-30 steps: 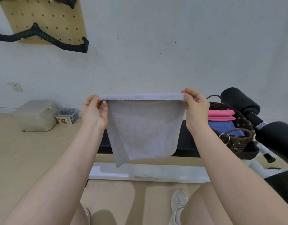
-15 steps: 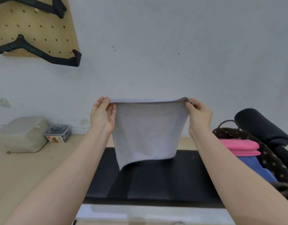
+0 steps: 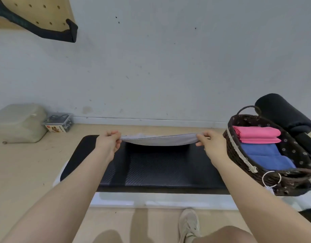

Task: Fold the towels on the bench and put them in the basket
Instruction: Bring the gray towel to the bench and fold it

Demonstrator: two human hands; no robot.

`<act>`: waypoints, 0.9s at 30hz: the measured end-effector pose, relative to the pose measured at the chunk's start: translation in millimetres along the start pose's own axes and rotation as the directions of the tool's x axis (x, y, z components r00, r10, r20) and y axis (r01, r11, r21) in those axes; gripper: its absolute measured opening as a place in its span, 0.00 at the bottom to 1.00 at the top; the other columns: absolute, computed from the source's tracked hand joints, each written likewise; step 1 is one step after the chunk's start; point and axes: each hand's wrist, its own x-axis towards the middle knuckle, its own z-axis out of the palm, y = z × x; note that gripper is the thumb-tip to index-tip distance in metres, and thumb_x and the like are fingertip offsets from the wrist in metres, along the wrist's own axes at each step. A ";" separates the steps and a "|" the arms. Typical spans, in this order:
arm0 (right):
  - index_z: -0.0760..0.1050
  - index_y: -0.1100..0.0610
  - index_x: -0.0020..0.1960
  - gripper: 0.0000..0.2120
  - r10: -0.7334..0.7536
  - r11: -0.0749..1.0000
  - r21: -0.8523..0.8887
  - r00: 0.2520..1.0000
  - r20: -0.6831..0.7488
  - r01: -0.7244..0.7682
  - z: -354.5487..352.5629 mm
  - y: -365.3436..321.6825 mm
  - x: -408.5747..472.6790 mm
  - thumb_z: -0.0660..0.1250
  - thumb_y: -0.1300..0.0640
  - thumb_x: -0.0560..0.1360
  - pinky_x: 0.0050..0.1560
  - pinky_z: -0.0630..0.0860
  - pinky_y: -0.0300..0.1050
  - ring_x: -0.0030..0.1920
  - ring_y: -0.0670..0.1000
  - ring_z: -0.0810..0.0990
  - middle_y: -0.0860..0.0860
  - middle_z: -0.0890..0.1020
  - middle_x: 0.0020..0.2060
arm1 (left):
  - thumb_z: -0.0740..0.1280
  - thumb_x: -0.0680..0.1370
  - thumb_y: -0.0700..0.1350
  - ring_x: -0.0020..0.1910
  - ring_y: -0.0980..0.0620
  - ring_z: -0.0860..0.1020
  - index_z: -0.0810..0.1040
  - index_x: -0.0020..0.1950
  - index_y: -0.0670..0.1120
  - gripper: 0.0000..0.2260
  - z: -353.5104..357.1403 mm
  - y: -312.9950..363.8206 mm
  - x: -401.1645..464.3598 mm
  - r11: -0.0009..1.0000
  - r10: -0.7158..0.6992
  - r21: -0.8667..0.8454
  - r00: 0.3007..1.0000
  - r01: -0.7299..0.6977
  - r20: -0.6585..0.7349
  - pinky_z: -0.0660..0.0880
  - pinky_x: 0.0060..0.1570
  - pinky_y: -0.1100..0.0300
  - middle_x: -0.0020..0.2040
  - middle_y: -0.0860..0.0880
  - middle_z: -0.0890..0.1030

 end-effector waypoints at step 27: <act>0.71 0.57 0.41 0.11 -0.046 0.862 -0.488 0.980 0.194 0.137 -22.8 69.1 -107.0 0.58 0.53 0.78 0.39 0.72 0.49 0.38 0.57 0.75 0.53 0.77 0.33 | 0.65 0.77 0.52 0.61 0.49 0.68 0.78 0.54 0.48 0.11 -85.2 -81.9 -78.1 -0.171 0.080 0.739 0.738 -0.652 0.670 0.67 0.56 0.56 0.57 0.53 0.75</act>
